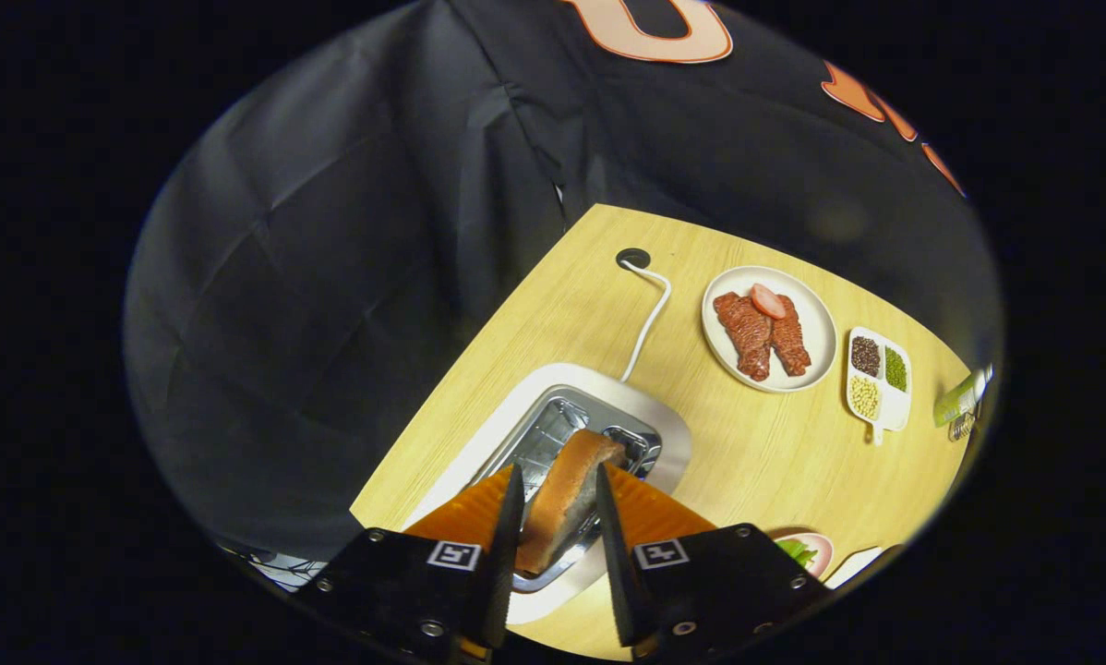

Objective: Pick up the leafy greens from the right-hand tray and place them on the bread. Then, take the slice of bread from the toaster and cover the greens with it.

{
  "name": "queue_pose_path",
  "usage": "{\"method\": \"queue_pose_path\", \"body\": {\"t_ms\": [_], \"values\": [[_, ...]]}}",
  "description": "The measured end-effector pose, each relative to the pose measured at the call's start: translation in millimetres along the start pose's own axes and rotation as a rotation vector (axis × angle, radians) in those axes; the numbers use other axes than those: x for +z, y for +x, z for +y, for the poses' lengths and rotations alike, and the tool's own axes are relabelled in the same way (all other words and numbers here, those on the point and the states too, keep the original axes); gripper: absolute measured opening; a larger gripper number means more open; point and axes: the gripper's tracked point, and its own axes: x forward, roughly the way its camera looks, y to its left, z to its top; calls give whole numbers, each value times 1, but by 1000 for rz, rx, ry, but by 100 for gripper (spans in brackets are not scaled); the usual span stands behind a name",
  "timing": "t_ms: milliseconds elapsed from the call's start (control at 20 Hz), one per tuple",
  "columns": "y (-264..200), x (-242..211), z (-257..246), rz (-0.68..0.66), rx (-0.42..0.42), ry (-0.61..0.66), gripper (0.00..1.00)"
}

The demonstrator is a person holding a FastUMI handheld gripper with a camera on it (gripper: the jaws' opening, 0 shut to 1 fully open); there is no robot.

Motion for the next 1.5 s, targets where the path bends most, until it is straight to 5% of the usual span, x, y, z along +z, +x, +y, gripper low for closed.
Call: {"method": "queue_pose_path", "body": {"t_ms": [150, 250, 1000, 1500], "values": [[-3, 1, -4, -6, 38, 55, 19], [-8, 2, -7, -24, 70, 107, 15], [-99, 15, -38, -294, 299, 246, 10], [-125, -21, -95, -335, 333, 344, 10]]}}
